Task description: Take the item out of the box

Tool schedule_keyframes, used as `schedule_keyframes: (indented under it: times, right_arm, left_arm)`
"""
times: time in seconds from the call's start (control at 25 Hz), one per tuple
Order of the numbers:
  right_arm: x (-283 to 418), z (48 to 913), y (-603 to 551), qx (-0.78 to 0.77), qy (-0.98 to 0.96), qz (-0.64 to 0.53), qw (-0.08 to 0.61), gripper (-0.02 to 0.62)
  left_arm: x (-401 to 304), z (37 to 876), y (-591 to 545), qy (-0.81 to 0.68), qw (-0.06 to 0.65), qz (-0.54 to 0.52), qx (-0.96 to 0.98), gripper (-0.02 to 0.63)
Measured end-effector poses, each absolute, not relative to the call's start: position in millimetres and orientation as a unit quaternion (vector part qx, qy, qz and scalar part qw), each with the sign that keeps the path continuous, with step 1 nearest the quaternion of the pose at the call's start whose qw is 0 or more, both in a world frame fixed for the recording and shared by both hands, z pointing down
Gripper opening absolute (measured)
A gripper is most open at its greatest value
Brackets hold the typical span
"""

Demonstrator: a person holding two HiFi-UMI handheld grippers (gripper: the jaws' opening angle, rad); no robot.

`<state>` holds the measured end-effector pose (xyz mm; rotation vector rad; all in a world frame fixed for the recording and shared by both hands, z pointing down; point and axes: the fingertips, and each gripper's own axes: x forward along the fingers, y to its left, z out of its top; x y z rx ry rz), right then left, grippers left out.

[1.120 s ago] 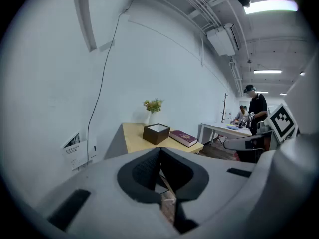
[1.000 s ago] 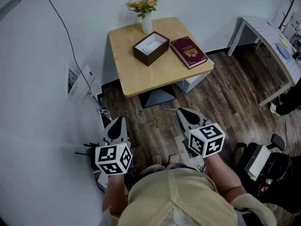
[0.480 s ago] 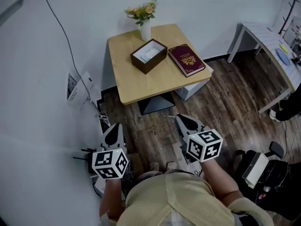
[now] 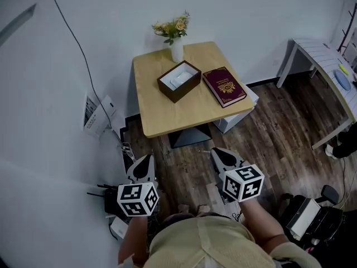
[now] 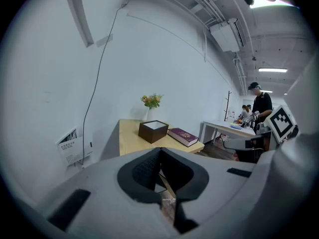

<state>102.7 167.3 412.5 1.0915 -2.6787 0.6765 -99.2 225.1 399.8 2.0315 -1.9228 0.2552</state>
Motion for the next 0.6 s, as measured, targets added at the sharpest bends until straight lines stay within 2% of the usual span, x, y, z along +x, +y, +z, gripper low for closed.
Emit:
schedule_keyframes:
  times: [0.6]
  right_arm:
    - [98,417,131,0.358,-0.900,0.228,0.097,0.029]
  left_arm:
    - [-92,398,185,-0.668,0.160,0.105,0.719,0.020]
